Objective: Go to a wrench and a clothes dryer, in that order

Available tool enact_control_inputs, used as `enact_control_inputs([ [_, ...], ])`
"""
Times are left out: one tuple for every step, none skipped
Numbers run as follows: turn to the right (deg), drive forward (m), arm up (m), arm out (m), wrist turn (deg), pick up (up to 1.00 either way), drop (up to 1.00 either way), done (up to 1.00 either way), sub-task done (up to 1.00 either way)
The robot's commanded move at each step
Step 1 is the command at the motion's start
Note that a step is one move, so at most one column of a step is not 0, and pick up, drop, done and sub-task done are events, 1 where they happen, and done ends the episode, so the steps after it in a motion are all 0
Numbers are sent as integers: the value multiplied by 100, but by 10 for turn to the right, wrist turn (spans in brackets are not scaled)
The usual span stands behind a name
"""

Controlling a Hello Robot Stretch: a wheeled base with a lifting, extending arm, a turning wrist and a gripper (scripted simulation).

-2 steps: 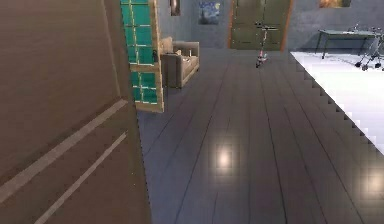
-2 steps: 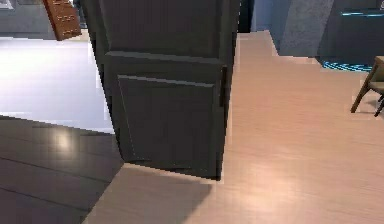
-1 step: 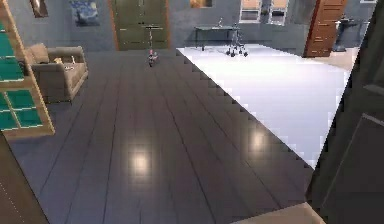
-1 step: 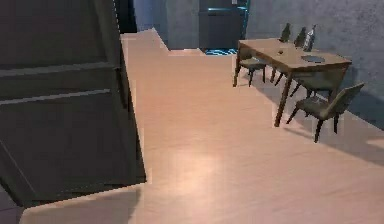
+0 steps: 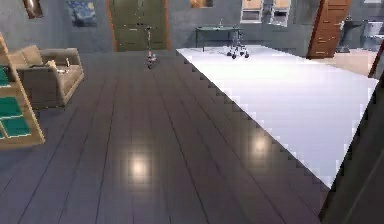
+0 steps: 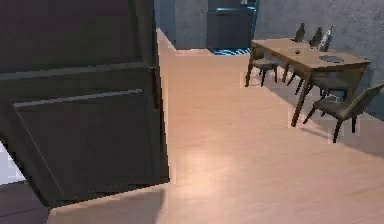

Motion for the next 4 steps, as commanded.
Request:
enact_control_inputs([
  [450, 0, 0, 0, 0, 0, 0, 0, 0],
  [270, 0, 0, 0, 0, 0, 0, 0, 0],
  [0, 5, 0, 0, 0, 0, 0, 0, 0],
  [-450, 0, 0, 0, 0, 0, 0, 0, 0],
])
